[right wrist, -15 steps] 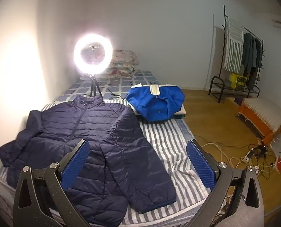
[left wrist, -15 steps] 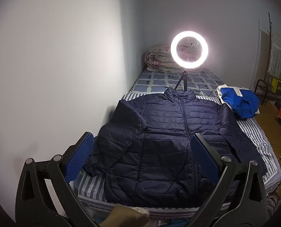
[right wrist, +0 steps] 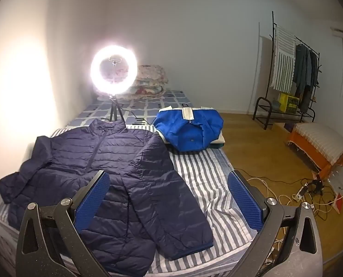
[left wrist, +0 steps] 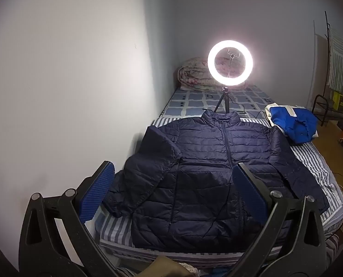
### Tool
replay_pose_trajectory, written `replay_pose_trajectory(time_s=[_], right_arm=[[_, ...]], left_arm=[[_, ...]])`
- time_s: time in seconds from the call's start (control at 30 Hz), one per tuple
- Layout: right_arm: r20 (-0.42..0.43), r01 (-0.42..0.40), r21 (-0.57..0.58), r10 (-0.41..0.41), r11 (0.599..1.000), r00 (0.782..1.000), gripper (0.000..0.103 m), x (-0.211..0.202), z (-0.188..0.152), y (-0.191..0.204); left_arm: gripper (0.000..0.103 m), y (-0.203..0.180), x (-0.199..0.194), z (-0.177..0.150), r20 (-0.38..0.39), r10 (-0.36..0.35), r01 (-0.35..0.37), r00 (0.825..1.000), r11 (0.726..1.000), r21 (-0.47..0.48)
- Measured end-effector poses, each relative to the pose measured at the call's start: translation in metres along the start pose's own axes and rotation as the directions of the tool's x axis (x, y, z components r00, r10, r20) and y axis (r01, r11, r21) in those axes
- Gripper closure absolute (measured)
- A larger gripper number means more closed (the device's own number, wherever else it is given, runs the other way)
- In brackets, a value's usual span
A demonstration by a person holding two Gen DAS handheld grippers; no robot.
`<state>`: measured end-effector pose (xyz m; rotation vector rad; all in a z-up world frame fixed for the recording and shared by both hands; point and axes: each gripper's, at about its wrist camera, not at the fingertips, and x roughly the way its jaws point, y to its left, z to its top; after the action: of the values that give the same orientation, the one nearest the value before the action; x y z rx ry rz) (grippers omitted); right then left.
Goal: Fold large clothes
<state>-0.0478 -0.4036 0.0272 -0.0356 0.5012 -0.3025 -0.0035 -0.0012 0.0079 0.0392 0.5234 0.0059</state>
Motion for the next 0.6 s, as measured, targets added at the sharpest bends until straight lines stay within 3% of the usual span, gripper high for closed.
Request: replay_pose_trajectory(time_s=[0.6], right_arm=[[0.014,0.019,-0.009,-0.019,1.0,1.0,0.001,-0.007,0.009,0.005]], left_arm=[[0.0,-0.006,-0.018,0.009,0.05,-0.006,0.005,0.999,1.0,0.016]])
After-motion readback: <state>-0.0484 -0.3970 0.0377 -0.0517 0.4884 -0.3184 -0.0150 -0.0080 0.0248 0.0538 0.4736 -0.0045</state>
